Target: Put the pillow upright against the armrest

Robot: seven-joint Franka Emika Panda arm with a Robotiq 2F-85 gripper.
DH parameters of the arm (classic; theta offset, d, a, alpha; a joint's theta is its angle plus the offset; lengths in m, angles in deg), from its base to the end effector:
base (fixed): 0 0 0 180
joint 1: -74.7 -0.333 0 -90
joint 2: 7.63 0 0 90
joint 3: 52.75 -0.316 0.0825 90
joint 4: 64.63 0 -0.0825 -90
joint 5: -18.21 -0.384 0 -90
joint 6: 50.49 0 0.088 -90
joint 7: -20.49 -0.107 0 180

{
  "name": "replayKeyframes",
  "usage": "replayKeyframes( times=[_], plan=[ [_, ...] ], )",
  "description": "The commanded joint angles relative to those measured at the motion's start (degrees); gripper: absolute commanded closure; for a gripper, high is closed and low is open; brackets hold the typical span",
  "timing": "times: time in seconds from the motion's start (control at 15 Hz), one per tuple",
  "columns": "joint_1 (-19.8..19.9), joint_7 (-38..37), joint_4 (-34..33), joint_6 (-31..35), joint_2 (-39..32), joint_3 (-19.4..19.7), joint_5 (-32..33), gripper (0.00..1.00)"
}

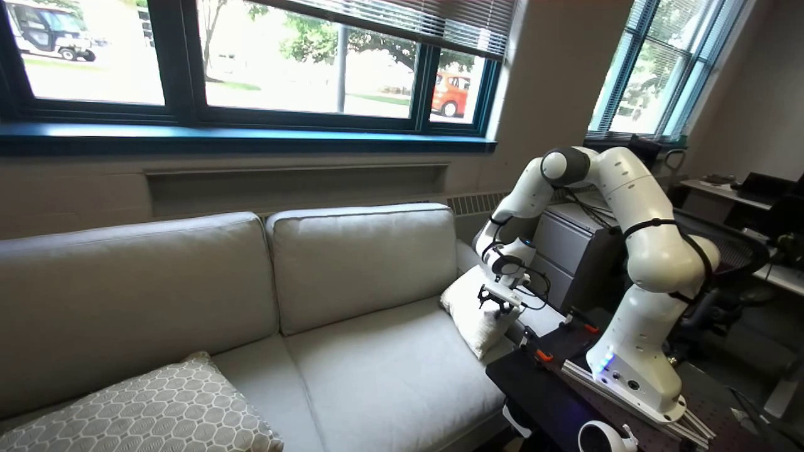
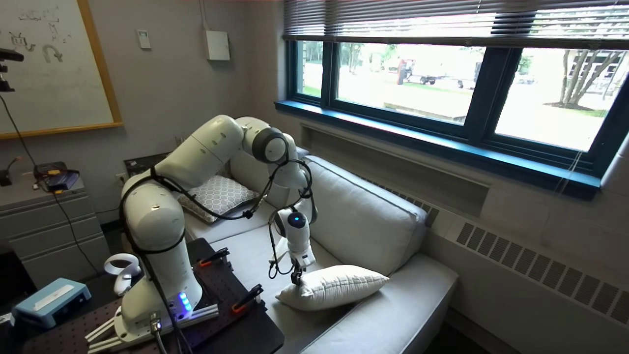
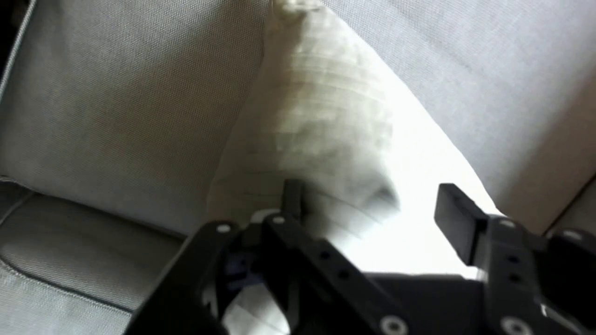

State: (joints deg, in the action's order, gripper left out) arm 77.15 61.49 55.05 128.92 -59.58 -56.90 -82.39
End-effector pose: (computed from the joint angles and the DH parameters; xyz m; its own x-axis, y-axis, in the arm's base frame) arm 0.4377 -0.0647 -0.0179 0.5034 -0.8639 0.0174 -0.8512 -0.4992 -0.1619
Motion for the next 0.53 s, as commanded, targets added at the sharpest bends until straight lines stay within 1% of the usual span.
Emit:
replayKeyframes(
  times=[0.0,0.13,0.27,0.33,0.47],
  plan=[
    [0.67,-1.49,6.26,0.33,7.39,-1.55,0.89,0.00],
    [0.25,-0.60,9.13,0.88,11.40,-1.86,-0.26,0.00],
    [0.45,-0.37,12.69,0.15,15.42,-3.02,1.26,0.00],
    [0.54,-0.69,14.64,-0.26,17.16,-3.98,3.27,0.00],
    [0.34,-1.83,18.35,-1.18,19.64,-5.60,9.68,0.00]
  ],
)
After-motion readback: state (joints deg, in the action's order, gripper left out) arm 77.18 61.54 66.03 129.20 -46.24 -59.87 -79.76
